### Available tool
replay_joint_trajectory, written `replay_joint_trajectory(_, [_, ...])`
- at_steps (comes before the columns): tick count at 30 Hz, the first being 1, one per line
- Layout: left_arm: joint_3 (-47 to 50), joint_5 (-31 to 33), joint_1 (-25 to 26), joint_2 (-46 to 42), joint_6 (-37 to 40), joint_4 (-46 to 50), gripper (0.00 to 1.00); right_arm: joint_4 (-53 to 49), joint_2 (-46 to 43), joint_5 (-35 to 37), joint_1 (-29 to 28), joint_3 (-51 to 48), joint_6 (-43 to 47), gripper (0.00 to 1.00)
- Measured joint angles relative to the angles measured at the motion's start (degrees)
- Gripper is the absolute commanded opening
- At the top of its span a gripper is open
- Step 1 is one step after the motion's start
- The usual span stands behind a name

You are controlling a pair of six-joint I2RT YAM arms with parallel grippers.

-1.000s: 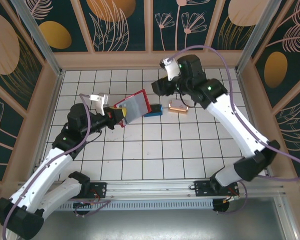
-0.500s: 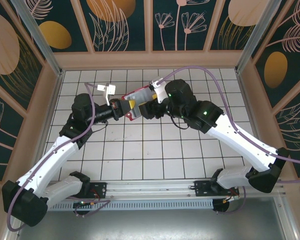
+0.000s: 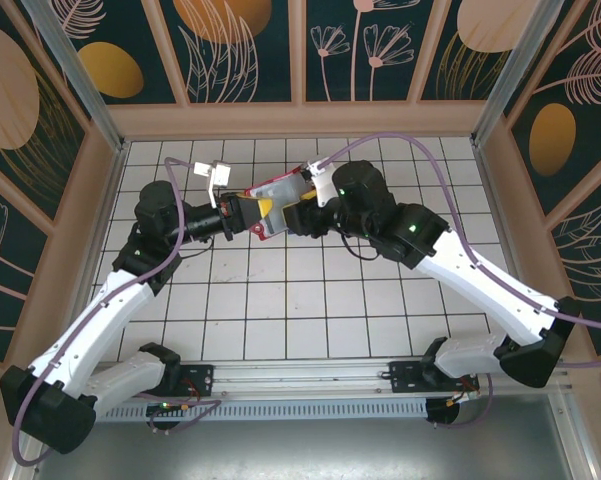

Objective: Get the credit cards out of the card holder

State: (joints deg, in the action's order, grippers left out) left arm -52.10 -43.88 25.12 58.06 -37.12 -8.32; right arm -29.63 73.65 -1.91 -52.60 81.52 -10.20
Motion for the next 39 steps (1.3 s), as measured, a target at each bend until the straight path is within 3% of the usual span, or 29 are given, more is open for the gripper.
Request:
replay_joint_trajectory(6, [0.00,-1.07,0.00,-1.18,0.48,-0.04,0.05,2.84,-2.60,-4.90,0.04,-2.32,-0.79,0.14])
replay_joint_trajectory(11, [-0.11,-1.62,0.00,-1.46,0.98,-0.07,0.14,3.43,-3.21,-6.45,0.04,-2.56,-1.01,0.00])
replay_joint_trajectory(14, [-0.11,-2.03,0.00,-1.49,1.11,-0.24,0.19,3.54,-3.54,-6.80,0.04,-2.75,-0.87,0.00])
replay_joint_trajectory(20, [-0.22,-2.40,0.02,-2.03,2.43,-0.46,0.43,3.89,-4.50,-6.99,0.04,-3.32,-0.87,0.00])
replay_joint_trajectory(26, [-0.22,-2.14,0.02,-4.35,2.62,-0.52,0.40,4.17,-6.80,-6.58,0.13,-3.69,-0.90,0.00])
replay_joint_trajectory(33, [0.02,-2.21,0.02,-6.05,2.64,-2.27,0.17,5.35,-9.53,-6.64,0.55,-3.69,-1.07,0.00])
replay_joint_trajectory(39, [0.02,-2.64,0.02,-6.03,2.36,-4.22,0.22,6.62,-9.86,-8.94,0.55,-3.69,-1.22,0.00])
